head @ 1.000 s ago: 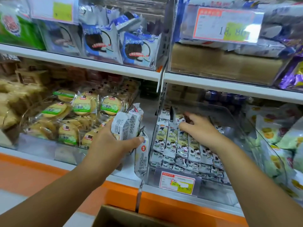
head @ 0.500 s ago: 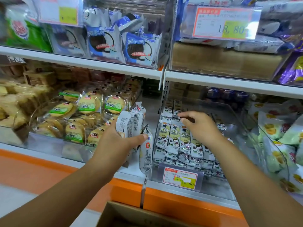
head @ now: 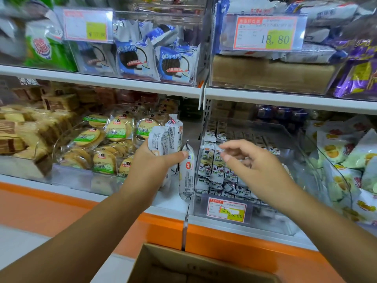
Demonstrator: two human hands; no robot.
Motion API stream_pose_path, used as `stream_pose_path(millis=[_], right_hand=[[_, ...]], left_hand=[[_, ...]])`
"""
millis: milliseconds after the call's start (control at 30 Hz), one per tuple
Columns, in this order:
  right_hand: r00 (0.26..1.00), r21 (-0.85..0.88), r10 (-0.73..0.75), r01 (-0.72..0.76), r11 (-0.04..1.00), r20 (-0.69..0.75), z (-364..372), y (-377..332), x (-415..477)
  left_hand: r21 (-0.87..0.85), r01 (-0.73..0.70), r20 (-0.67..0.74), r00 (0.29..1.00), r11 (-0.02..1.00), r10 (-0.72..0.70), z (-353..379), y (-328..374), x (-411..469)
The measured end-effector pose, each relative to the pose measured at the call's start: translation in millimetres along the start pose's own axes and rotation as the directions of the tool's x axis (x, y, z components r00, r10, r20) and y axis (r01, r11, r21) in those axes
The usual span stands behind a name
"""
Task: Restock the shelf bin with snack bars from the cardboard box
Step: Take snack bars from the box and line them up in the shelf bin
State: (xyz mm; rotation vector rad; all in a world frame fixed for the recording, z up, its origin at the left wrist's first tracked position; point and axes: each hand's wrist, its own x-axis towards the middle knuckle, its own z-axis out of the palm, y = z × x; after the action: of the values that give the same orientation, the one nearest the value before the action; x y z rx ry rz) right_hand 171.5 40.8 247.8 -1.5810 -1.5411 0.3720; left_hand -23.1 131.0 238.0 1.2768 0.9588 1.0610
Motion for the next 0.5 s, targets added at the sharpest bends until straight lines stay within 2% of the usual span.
stream_pose_path(millis=[100,200,367,500], right_hand=[[0.993,0.088,0.053,-0.062,0.994,0.104,6.2,-4.4,-19.7],[0.978,0.229,0.096,-0.137,0.964,0.185,13.4,-11.3,-31.2],[0.987,0.105,0.092,-0.107,0.989,0.134,23.1,-18.6,-39.2],[0.986,0.099,0.107,-0.12,0.988,0.125,27.0,-14.5,-38.5]], left_hand=[[-0.117,0.083,-0.002,0.997,0.99,-0.083,3.9,1.6,-3.6],[-0.148,0.122,0.001,0.992,0.981,-0.123,15.7,0.1,-13.1],[-0.194,0.139,-0.003,0.99,0.971,-0.142,33.2,-0.9,-26.2],[-0.221,0.197,0.014,0.98,0.955,-0.198,34.4,-2.7,-24.3]])
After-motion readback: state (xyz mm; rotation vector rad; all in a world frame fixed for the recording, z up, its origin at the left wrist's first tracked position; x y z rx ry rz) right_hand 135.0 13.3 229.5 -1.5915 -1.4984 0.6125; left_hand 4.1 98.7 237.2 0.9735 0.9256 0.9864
